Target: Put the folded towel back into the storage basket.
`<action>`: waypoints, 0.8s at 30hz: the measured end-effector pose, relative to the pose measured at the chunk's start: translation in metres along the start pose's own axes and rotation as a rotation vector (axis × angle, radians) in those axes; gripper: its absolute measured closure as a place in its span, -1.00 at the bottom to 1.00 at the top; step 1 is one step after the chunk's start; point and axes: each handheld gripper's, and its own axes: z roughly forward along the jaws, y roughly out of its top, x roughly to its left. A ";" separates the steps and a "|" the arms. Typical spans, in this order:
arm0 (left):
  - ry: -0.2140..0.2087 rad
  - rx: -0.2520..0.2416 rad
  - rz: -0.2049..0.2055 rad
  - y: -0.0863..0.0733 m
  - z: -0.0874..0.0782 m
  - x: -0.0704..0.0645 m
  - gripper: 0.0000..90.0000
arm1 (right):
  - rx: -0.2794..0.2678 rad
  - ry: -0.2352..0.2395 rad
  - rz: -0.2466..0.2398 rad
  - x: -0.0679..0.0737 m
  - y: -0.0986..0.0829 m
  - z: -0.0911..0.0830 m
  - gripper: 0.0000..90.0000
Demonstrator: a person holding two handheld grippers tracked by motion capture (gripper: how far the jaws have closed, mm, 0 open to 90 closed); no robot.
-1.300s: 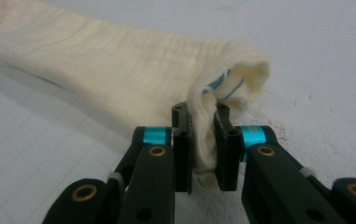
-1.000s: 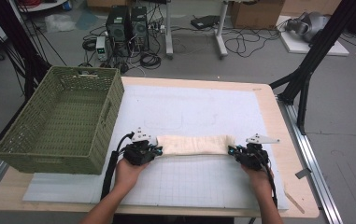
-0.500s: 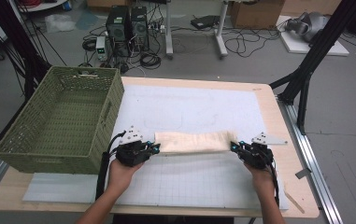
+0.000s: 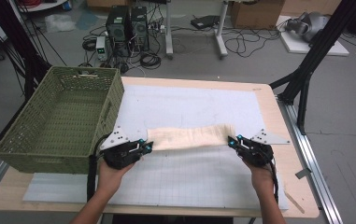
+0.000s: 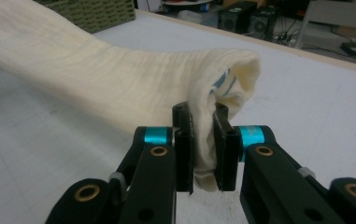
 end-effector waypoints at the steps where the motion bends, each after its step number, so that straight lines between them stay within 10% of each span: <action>1: 0.004 -0.008 0.002 0.002 -0.003 0.000 0.84 | -0.006 0.004 -0.001 0.001 0.002 0.001 0.80; 24: 0.047 -0.163 0.054 0.028 -0.051 0.014 0.84 | -0.056 0.057 -0.060 0.006 0.078 0.044 0.80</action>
